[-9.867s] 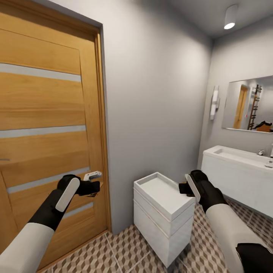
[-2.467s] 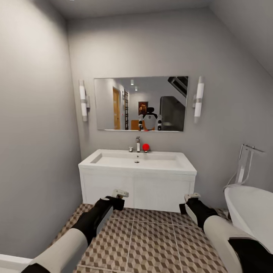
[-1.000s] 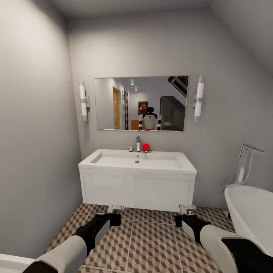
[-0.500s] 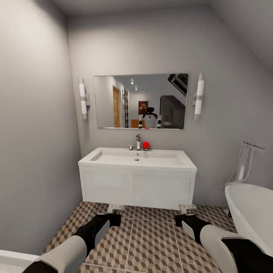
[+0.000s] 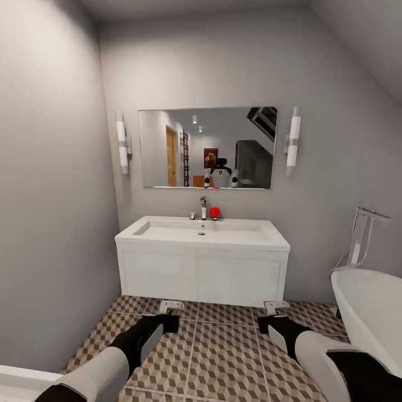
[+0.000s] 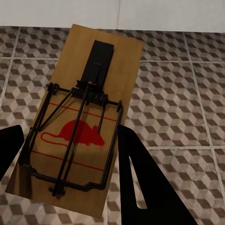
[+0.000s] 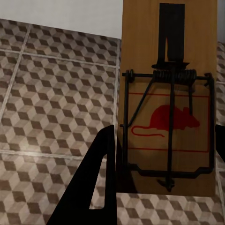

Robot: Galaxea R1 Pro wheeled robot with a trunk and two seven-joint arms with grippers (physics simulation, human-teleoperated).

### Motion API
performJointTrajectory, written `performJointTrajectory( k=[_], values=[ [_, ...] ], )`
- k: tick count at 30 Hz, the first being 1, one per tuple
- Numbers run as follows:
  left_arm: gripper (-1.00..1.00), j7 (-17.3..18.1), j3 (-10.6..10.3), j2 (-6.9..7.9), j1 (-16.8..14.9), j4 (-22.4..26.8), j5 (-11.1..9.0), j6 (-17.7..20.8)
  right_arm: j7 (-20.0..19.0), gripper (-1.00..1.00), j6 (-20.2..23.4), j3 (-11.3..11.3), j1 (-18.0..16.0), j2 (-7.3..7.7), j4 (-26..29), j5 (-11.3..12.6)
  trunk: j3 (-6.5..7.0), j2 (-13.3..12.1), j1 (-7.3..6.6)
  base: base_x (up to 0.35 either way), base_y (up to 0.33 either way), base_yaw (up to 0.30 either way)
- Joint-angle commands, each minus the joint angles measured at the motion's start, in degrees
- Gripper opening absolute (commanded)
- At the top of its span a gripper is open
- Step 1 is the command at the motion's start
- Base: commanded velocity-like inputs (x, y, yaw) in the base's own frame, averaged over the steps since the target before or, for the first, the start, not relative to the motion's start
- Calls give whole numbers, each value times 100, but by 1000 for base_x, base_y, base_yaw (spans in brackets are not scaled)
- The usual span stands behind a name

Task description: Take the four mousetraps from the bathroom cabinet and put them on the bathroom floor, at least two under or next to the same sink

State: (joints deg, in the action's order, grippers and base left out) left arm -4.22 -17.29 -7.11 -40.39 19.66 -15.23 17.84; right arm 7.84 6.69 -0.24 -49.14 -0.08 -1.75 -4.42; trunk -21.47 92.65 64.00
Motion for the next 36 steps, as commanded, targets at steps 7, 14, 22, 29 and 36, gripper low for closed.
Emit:
performJointTrajectory(
  k=[7, 14, 22, 29, 36],
  values=[
    [-100, -326, -47, -57, -3, 11, -59, 26, 16, -100, 58, -2, -8, -1, -8, -42, -133, 286, 154, 0, 0, 0],
    [-100, -403, -47, -69, -3, 11, -59, 35, 16, -100, 76, -2, -8, -1, -9, -43, -259, 567, 308, 0, 0, 0],
    [-100, -407, -49, -71, -3, 11, -66, 43, 16, -100, 78, -2, -8, 4, -9, -44, -402, 888, 484, 0, 0, 0],
    [-100, -388, -53, -71, -3, 8, -61, 44, 16, -100, 78, -2, -8, 7, -9, -44, -528, 1169, 637, 0, 0, 0],
    [-100, -385, -55, -71, -3, 10, -54, 40, 22, -100, 78, -2, -8, 3, -8, -48, -654, 1449, 791, 0, 0, 0]
  ],
)
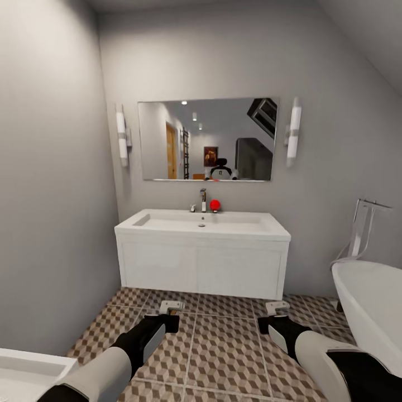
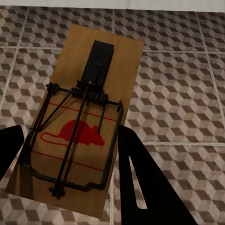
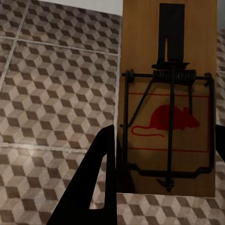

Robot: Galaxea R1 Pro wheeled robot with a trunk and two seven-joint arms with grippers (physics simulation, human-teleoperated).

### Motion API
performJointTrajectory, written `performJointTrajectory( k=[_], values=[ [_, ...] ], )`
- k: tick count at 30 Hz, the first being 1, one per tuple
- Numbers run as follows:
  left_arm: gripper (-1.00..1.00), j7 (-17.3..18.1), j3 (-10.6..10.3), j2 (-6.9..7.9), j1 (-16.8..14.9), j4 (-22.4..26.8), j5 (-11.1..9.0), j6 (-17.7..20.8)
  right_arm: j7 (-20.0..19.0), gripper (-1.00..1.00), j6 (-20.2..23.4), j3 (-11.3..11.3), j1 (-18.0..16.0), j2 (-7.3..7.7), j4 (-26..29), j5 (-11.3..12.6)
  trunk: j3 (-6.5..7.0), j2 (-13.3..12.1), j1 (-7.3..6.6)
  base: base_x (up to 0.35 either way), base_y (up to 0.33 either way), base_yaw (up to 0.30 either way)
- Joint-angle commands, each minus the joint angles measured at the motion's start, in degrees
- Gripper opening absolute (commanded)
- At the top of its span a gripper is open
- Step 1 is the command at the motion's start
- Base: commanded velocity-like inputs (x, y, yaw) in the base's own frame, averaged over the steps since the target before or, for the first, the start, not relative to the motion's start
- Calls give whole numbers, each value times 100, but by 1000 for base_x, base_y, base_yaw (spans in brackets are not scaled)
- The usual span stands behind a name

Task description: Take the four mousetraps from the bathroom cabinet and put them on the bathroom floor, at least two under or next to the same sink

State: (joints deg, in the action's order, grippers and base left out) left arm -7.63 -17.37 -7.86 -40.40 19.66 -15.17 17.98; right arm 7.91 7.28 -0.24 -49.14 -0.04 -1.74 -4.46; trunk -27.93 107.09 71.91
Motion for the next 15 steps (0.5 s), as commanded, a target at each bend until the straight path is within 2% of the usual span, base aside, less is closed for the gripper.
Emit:
performJointTrajectory(
  k=[1, 15],
  values=[
    [-100, -44, -47, 4, -3, 11, -59, 25, 15, -100, 19, -2, -8, -2, -9, -44, -25, 45, 22, 0, 0, 0],
    [-100, -44, -47, 4, -3, 12, -65, 24, 24, -100, 19, -2, -8, -5, -10, -46, -277, 607, 330, 0, 0, 0]
  ],
)
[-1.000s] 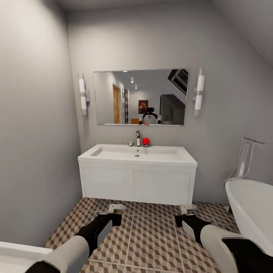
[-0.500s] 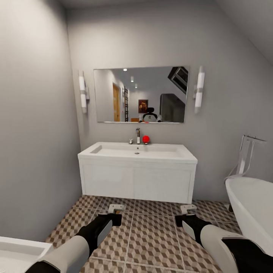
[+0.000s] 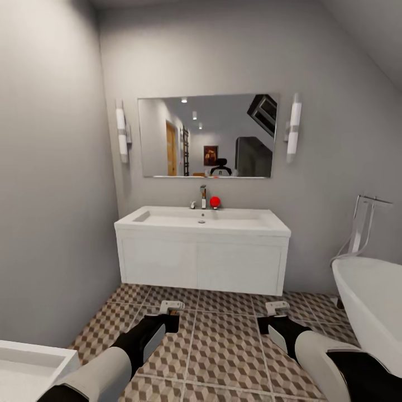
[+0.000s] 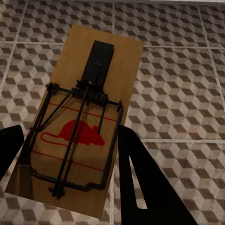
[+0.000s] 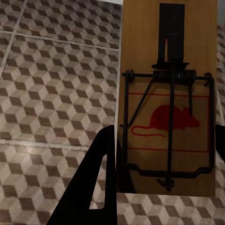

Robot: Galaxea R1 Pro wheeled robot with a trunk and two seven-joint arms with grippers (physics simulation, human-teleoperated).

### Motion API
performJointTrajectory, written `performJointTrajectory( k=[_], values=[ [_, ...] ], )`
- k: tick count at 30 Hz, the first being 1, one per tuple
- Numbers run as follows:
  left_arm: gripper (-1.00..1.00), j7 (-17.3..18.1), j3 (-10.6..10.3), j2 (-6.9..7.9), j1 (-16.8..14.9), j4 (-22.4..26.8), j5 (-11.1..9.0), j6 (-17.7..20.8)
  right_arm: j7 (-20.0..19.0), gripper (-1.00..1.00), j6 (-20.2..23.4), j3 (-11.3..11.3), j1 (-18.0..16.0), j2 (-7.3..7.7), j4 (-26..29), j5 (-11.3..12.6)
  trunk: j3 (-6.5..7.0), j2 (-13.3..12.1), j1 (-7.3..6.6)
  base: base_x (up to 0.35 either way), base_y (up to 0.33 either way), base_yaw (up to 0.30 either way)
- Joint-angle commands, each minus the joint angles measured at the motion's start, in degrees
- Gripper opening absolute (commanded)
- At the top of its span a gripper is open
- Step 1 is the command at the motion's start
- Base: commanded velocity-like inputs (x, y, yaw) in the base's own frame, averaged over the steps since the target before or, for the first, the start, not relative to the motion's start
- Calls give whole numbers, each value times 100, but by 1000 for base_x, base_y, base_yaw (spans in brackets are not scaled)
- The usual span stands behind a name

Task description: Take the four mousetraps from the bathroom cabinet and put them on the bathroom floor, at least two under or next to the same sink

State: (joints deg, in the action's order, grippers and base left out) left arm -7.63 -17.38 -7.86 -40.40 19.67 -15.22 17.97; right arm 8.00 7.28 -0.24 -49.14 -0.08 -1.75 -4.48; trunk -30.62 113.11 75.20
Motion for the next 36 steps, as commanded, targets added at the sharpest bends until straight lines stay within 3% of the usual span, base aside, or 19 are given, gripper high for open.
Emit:
performJointTrajectory(
  k=[1, 18, 30, 36],
  values=[
    [-100, -43, -47, 4, -3, 11, -60, 25, 16, -100, 19, -2, -8, -1, -9, -44, -25, 45, 22, 0, 0, 0],
    [-100, -38, -47, 9, -3, 11, -54, 23, 13, -100, 15, -2, -8, -8, -10, -44, -330, 727, 395, 0, 0, 0],
    [-100, -85, -52, 17, -3, 19, -54, -18, 17, -100, 10, -4, -8, -17, -10, -47, -330, 727, 395, 6, 0, 0],
    [-100, -74, -61, 15, -2, 20, -31, -64, 17, -100, 10, -7, -8, -18, -10, -52, -330, 727, 395, 209, 0, 0]
  ],
)
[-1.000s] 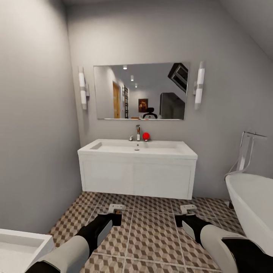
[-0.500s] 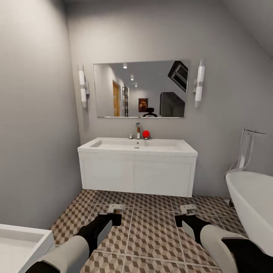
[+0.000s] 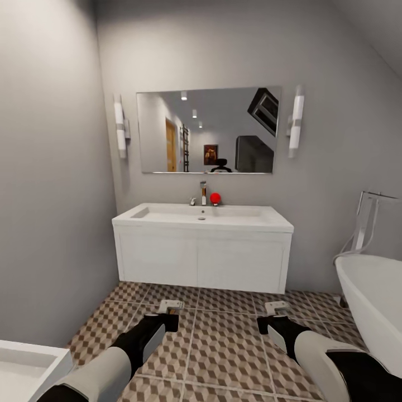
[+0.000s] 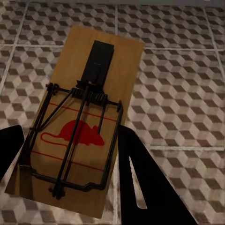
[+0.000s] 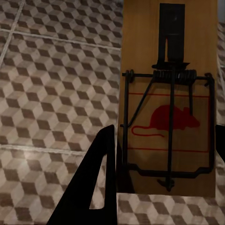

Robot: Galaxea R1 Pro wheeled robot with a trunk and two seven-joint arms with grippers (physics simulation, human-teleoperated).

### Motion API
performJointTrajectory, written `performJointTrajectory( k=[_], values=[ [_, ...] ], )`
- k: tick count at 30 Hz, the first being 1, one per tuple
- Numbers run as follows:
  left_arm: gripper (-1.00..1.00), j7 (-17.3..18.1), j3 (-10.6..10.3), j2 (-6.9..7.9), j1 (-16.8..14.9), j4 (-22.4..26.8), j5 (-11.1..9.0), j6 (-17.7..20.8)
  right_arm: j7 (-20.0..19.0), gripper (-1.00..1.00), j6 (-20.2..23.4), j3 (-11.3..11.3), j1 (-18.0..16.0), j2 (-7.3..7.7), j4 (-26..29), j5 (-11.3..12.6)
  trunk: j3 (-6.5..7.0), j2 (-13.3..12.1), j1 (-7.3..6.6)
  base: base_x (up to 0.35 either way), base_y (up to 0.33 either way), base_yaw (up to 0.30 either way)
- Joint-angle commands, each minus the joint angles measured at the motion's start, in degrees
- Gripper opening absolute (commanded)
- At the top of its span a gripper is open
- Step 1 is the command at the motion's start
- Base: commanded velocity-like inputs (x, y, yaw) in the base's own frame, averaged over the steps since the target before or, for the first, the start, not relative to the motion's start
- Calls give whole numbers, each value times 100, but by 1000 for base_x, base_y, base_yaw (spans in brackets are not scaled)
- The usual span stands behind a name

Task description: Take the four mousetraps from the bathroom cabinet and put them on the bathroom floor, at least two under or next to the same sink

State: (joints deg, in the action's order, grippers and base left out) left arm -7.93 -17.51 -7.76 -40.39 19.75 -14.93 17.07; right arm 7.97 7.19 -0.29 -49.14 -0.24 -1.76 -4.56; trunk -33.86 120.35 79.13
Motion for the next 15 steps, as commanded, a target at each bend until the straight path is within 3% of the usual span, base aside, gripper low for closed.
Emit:
performJointTrajectory(
  k=[1, 15],
  values=[
    [-100, -42, -48, 6, -3, 11, -59, 24, 21, -100, 20, -2, -8, -2, -9, -45, -7, 3, 2, 287, 0, 0],
    [-100, -17, -51, 11, -4, 11, -54, 30, 21, -100, 20, 0, -8, -5, -9, -45, -7, 3, 2, 315, 0, 0]
  ],
)
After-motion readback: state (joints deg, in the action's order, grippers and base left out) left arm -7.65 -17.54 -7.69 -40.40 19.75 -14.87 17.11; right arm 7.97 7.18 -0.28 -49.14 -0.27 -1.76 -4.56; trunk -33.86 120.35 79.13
